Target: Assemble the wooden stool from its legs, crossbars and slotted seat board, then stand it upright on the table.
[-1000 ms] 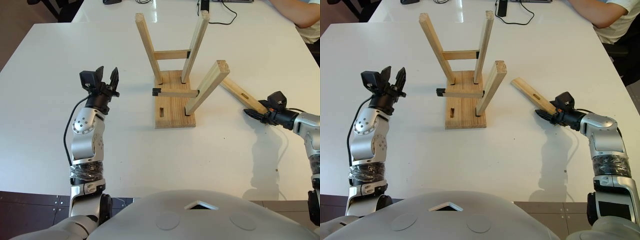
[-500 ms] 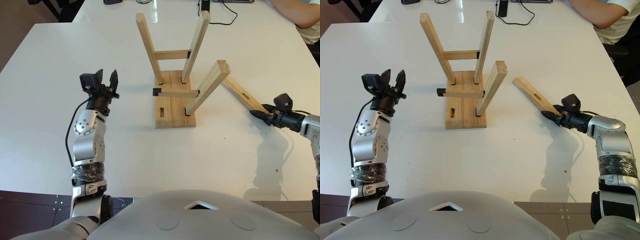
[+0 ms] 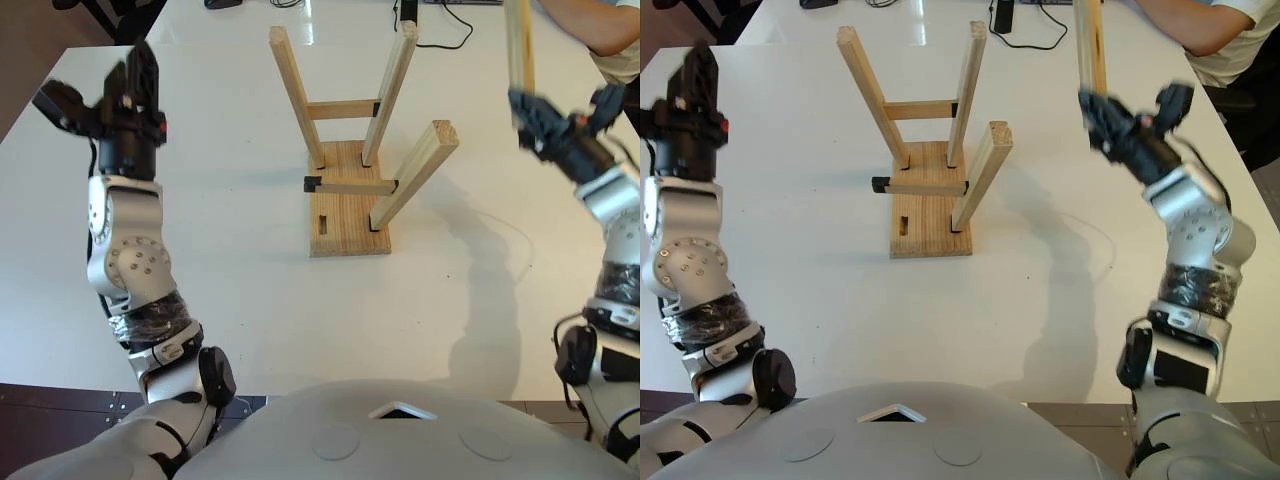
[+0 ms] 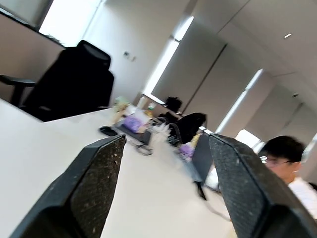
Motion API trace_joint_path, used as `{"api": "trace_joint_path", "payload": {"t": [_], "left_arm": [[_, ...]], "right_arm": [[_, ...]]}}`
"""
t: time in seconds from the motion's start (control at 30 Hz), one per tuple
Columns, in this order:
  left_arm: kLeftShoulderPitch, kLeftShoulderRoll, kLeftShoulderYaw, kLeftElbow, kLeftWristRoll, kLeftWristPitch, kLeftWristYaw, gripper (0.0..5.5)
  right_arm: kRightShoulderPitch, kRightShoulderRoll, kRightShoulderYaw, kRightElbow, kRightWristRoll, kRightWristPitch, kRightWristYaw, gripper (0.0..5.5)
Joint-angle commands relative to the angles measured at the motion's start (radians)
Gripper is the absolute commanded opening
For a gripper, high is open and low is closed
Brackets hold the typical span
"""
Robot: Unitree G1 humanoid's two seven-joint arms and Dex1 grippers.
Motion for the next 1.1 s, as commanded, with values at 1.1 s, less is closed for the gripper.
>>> {"api": "trace_joint_path", "payload": {"t": [1.1], "left_arm": [[-0.25,0.306,-0.302,-0.243,-0.675,0.329,-0.192,2.94]], "right_arm": [[-0.182,-0.208,0.31,-0.41,0.236,0.301,0.37,2.04]]}}
